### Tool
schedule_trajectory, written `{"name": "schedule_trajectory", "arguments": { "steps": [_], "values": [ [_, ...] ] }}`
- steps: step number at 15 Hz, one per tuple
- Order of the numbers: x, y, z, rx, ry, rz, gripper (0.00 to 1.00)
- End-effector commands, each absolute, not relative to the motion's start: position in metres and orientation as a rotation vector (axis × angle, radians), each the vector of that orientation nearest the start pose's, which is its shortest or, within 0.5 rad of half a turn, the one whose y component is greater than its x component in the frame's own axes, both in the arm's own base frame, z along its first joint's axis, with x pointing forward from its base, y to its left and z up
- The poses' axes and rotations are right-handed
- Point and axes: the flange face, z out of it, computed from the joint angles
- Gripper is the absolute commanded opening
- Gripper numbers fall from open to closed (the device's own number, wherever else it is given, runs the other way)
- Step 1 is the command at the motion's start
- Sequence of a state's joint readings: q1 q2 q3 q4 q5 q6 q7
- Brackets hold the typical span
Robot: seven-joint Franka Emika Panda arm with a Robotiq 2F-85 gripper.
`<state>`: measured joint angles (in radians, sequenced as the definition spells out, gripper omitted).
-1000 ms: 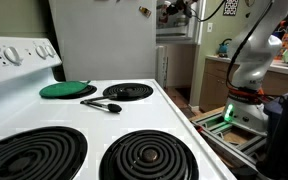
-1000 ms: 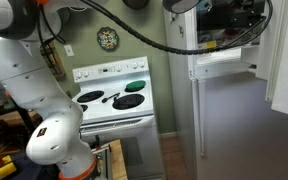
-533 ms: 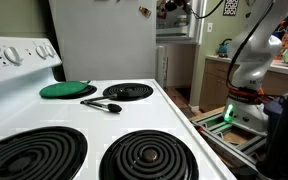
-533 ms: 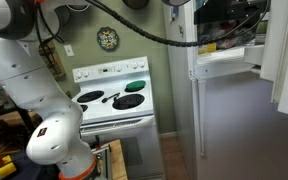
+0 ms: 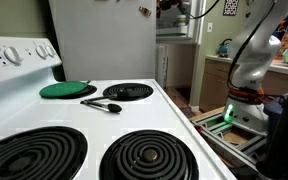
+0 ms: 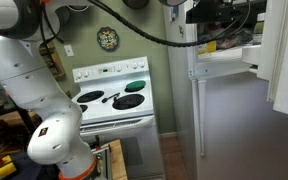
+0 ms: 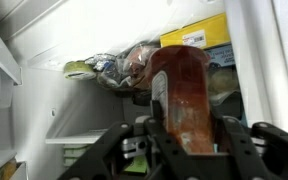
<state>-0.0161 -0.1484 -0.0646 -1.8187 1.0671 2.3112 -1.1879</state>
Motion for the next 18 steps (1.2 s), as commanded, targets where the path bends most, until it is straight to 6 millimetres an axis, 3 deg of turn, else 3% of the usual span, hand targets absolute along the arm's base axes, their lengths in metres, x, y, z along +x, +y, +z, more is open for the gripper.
{"name": "schedule_trajectory", "arguments": {
  "steps": [1,11,12,17,18],
  "values": [
    [0.583,-0.023,0.672,-2.212,-0.667,-1.346,0.19],
    [0.628,-0.013,0.636,-2.171,-0.627,-1.294,0.19],
    [0.62,-0.015,0.636,-2.2,-0.637,-1.288,0.44],
    [0.627,-0.012,0.632,-2.191,-0.63,-1.284,0.44],
    [0.627,-0.012,0.632,-2.191,-0.63,-1.285,0.19]
  ]
}}
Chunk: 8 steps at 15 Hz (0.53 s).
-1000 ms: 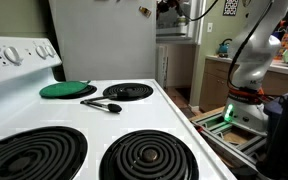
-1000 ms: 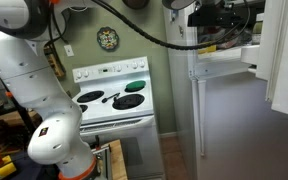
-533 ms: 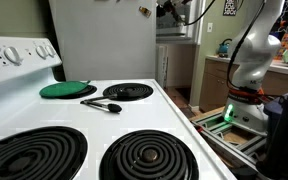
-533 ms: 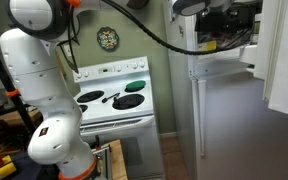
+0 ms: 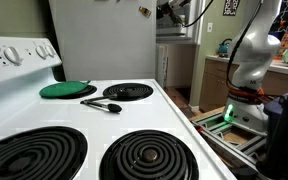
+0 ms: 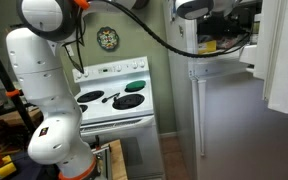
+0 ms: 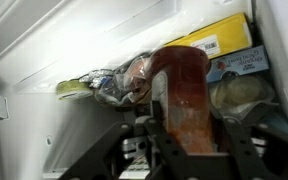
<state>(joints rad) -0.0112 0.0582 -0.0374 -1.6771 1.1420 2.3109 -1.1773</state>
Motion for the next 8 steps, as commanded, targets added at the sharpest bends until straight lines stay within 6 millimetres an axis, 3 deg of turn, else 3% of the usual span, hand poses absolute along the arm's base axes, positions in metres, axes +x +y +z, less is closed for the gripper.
{"name": "schedule_trajectory", "arguments": {
  "steps": [1,5,8],
  "values": [
    [0.631,-0.007,0.627,-2.179,-0.663,-1.285,0.19],
    [0.643,0.009,0.612,-2.11,-0.701,-1.277,0.19],
    [0.651,0.011,0.597,-2.117,-0.763,-1.274,0.19]
  ]
}}
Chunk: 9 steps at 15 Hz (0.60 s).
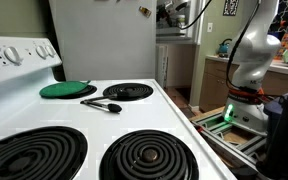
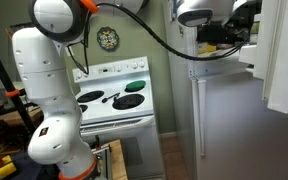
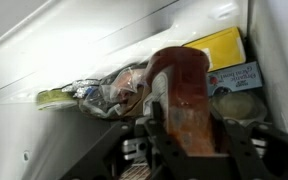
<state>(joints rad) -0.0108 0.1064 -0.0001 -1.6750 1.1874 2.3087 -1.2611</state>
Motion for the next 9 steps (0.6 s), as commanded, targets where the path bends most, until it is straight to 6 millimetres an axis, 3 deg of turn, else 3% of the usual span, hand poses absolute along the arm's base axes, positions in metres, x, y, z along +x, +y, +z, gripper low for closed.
{"name": "schedule_trajectory", "arguments": {
  "steps": [1,9],
  "values": [
    [0.652,0.011,0.592,-2.119,-0.79,-1.273,0.19],
    [0.662,0.022,0.57,-2.126,-0.902,-1.278,0.19]
  ]
}}
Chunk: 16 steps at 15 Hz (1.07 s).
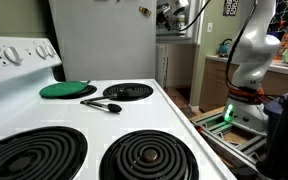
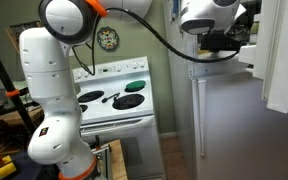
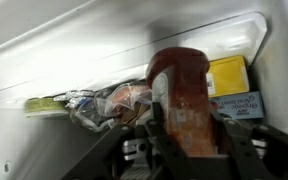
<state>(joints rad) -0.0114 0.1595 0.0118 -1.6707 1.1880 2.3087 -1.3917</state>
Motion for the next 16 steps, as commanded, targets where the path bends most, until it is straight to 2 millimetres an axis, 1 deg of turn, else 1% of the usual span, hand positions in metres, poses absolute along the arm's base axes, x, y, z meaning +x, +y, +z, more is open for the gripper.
{"name": "schedule_trajectory", "arguments": {
  "steps": [1,9,10,11,13,15,16],
  "values": [
    [0.662,0.023,0.568,-2.126,-0.911,-1.275,0.19],
    [0.669,0.036,0.552,-2.127,-0.964,-1.259,0.19],
    [0.67,0.036,0.551,-2.133,-0.968,-1.259,0.6],
    [0.671,0.035,0.553,-2.133,-0.967,-1.26,0.7],
    [0.67,0.029,0.556,-2.135,-0.973,-1.253,0.83],
    [0.669,0.023,0.565,-2.135,-0.976,-1.267,0.99],
    [0.669,0.02,0.569,-2.133,-0.974,-1.278,1.0]
  ]
}}
